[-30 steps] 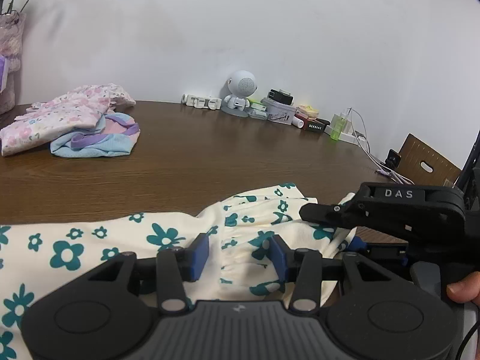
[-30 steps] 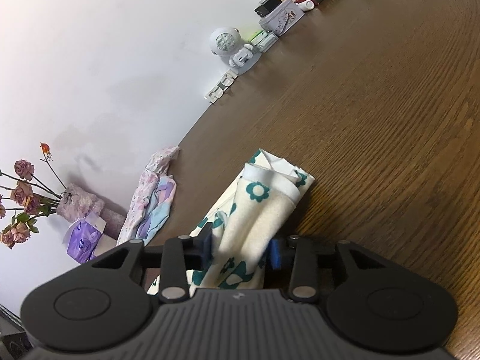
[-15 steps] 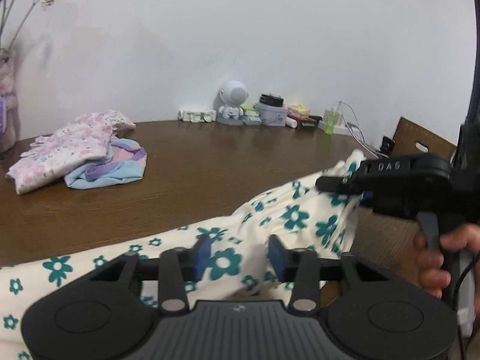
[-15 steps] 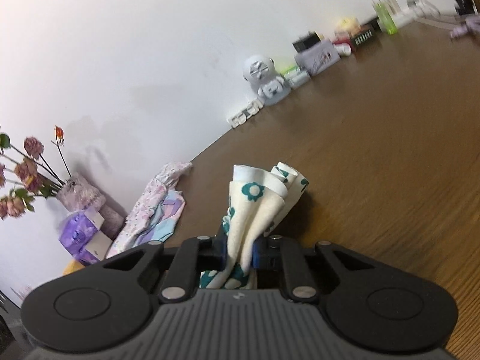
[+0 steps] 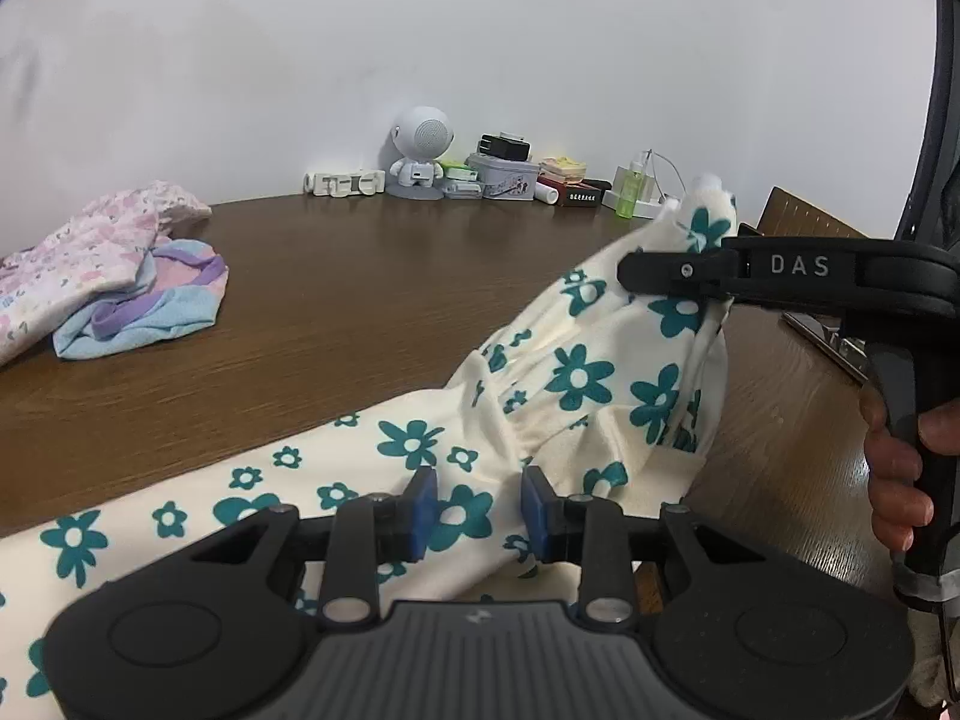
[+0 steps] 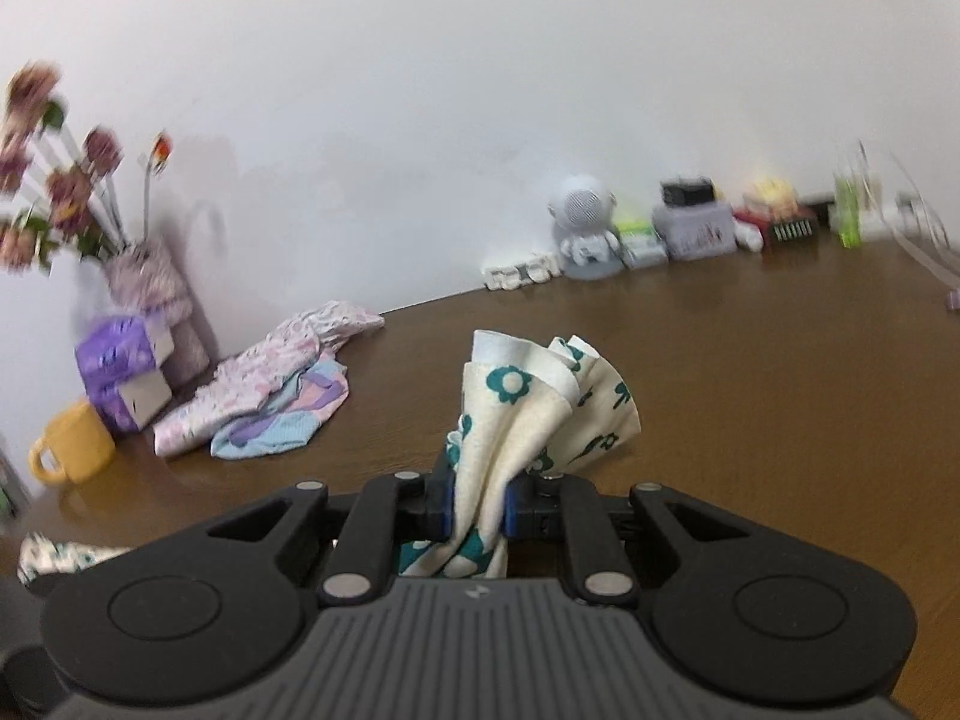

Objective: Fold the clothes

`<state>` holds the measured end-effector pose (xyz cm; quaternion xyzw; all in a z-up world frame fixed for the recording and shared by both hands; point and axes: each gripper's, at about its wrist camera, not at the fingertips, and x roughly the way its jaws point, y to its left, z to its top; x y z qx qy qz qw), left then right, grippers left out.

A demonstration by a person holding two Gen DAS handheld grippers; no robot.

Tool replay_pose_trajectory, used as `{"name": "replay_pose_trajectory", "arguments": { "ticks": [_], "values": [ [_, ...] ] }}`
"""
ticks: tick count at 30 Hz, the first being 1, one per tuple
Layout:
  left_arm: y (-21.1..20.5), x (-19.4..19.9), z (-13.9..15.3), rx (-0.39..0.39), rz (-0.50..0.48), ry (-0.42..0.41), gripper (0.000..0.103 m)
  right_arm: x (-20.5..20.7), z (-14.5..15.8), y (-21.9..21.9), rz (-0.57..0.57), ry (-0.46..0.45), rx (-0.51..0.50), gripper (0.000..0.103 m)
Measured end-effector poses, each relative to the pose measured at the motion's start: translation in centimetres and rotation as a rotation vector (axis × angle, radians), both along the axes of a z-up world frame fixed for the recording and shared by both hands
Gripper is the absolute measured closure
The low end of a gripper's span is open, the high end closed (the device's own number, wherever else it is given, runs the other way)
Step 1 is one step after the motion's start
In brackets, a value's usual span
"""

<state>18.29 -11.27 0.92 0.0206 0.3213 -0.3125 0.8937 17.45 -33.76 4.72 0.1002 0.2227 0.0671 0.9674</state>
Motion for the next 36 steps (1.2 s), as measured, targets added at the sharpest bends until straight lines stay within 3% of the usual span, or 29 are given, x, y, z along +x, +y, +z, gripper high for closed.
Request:
{"name": "replay_pose_trajectory", "arguments": {
  "ticks": [9, 18, 20, 27, 36],
  "values": [
    [-0.2, 0.5, -0.3, -0.017, -0.011, 0.002, 0.074, -1.4, 2.5, 5.3, 0.166, -0.109, -0.285, 0.090],
    [1.9, -0.5, 0.5, -0.062, -0.001, -0.007, 0.071, -2.7, 3.2, 10.1, 0.324, -0.175, -0.489, 0.090],
    [2.8, -1.1, 0.7, -0.051, 0.018, -0.009, 0.066, -2.9, 3.2, 10.9, 0.352, -0.179, -0.515, 0.089],
    [7.0, -2.6, 1.0, -0.073, 0.120, 0.043, 0.066, -4.0, 2.6, 13.8, 0.468, -0.154, -0.554, 0.089],
    [13.3, -2.3, 1.0, -0.225, 0.280, 0.093, 0.060, -3.7, -0.4, 16.9, 0.544, -0.054, -0.531, 0.089]
  ]
}}
